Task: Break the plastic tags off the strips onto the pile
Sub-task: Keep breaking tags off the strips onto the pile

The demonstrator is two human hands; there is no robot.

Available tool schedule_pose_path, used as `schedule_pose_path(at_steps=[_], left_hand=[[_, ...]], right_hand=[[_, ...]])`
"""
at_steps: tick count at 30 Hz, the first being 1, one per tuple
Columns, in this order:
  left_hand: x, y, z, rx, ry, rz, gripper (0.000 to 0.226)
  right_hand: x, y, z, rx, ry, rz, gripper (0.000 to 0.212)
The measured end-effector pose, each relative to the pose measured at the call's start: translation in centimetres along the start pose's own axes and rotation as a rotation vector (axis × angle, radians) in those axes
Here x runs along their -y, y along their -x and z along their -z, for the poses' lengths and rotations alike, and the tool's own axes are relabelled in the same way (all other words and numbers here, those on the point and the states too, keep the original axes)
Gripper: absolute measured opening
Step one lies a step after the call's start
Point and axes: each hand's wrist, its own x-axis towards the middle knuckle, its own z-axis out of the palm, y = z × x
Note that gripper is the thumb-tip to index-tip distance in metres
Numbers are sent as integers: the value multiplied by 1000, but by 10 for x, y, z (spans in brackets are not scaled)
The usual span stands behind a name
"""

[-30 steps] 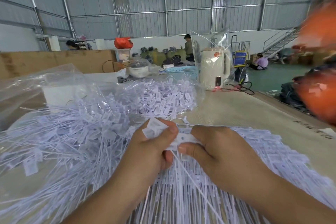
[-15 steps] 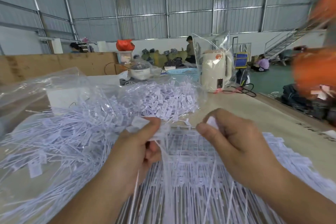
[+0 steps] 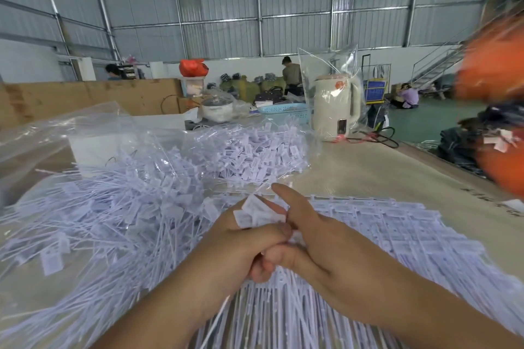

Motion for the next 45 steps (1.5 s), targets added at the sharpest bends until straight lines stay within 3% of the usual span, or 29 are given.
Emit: schedule_pose_path(at_steps=[3,5,9,13,21,24,28,30,33,37,45], left_hand=[[-2,-2,5,-124,18,-57,6],[-4,-3,10,-198,78,-66,7],[-5,0,6,-187,-51,-69,21],[-5,1,3,-224,-151,-110,19],[-9,0,-17,-378,274,-119,7],[-14,4,-23,-374,417,-51,8],[-13,1,-5,-418,568,61,7],[-13,-2,4,-482,502,1,7],[-9,-4,2,-442,305,-100,9],[-3,1,-9,-248,118,-143,9],[-7,6,-6,-100,-86,-163,19]], right_hand=[[-5,2,10,-64,-64,-5,66],[-9,4,18,-94,-15,-51,42],[-13,6,19,-53,30,-91,42],[-12,4,16,-101,88,-86,46],[8,1,7,-448,265,-75,52],[14,1,1,-595,341,-3,44],[12,2,14,-849,146,52,42],[10,4,19,-799,53,78,39],[8,3,11,-537,27,69,23],[6,-1,-1,-248,86,50,56],[9,0,0,-71,177,0,67]])
